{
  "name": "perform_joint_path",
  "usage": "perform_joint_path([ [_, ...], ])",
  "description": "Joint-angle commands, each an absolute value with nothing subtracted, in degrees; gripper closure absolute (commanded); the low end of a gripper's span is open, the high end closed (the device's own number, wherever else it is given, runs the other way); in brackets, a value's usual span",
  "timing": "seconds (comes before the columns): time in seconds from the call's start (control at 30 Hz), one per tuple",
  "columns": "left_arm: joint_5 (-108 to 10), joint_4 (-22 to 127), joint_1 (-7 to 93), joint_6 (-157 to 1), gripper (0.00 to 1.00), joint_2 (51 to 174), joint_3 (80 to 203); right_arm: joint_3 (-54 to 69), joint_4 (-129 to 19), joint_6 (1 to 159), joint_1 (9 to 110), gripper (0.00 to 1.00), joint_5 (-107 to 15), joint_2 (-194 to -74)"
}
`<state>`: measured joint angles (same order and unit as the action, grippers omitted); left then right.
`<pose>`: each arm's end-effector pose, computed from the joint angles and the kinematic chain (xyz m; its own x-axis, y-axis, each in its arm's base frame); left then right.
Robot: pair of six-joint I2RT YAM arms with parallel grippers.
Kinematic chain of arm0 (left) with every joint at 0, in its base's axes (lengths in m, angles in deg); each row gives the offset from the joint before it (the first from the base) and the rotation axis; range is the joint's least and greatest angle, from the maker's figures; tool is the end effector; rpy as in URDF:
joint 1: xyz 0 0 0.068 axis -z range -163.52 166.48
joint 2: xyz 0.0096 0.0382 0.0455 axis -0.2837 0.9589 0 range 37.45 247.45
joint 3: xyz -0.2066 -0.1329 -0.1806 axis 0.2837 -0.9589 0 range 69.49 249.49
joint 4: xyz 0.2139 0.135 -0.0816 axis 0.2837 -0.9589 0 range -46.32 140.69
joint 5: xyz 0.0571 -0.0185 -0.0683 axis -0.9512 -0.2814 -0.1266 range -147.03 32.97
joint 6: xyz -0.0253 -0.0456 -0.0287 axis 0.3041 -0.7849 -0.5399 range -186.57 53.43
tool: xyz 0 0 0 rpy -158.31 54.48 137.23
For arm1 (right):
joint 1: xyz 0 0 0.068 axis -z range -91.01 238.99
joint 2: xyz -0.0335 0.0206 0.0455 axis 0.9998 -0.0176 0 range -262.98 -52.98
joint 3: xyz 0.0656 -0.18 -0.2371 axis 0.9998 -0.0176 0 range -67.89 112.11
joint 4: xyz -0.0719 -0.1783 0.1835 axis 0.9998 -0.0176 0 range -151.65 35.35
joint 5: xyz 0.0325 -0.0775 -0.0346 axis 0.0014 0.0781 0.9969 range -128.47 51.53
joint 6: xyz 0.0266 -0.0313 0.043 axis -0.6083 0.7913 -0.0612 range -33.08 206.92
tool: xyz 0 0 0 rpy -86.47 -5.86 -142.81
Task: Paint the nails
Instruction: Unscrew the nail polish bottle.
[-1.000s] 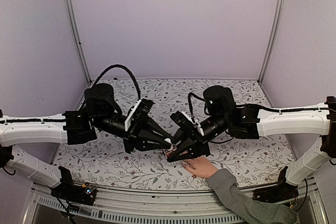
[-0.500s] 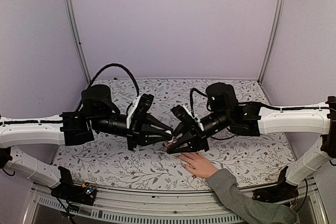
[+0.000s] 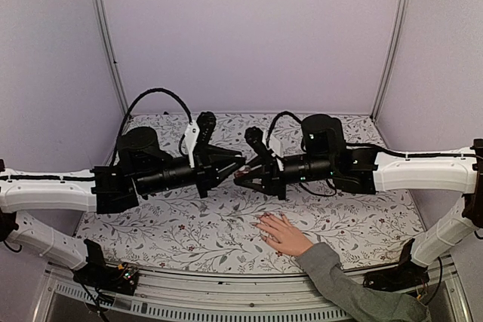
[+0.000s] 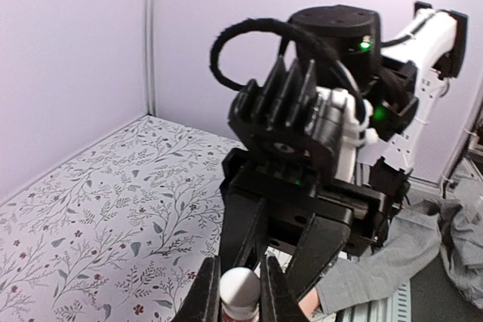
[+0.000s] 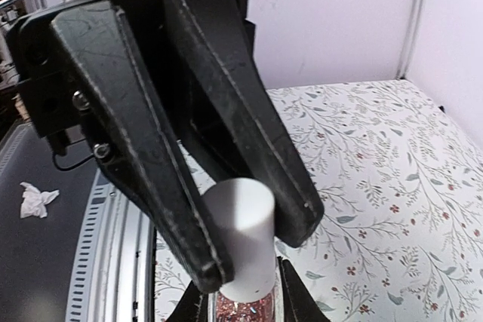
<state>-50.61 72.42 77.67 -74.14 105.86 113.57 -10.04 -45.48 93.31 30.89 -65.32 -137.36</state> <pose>0.1307 -0.2478 0.3361 -0.1435 -0.0110 -0.9896 0.9135 0.3831 -0.1367 0.1676 0.3065 0.3175 -0.0470 -0.2636 -0.9635 -0.9967 0.0767 0.0277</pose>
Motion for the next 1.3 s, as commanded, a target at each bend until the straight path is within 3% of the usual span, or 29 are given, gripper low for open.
perform_joint_path([
  [0.0, -63.3, 77.3, 78.5, -76.8, 1.00, 108.3, 113.8, -7.7, -44.3, 90.2, 30.6, 1.00, -52.2, -137.7],
  [0.43, -84.5, 75.1, 82.1, -83.8, 1.00, 115.6, 118.7, -4.2, -42.8, 89.1, 30.6, 1.00, -41.4, -142.1],
  [0.63, -86.5, 72.1, 82.1, -84.8, 1.00, 114.5, 119.5, -5.9, -42.9, 89.0, 30.7, 1.00, -41.4, -141.3],
  [0.77, -83.3, 72.0, 82.0, -82.4, 0.88, 112.2, 118.8, -6.7, -43.0, 88.9, 30.6, 1.00, -42.0, -140.7],
  [0.93, -77.8, 71.0, 80.7, -78.0, 0.57, 106.5, 116.6, -8.4, -43.1, 89.1, 30.6, 1.00, -44.7, -139.8],
  [1.07, -69.3, 70.8, 78.1, -76.1, 0.40, 100.2, 113.1, -10.2, -43.0, 90.4, 30.6, 1.00, -50.1, -138.7],
  [1.27, -45.9, 67.3, 72.4, -74.0, 0.30, 95.0, 111.1, -12.6, -42.7, 93.4, 30.6, 1.00, -66.4, -136.7],
])
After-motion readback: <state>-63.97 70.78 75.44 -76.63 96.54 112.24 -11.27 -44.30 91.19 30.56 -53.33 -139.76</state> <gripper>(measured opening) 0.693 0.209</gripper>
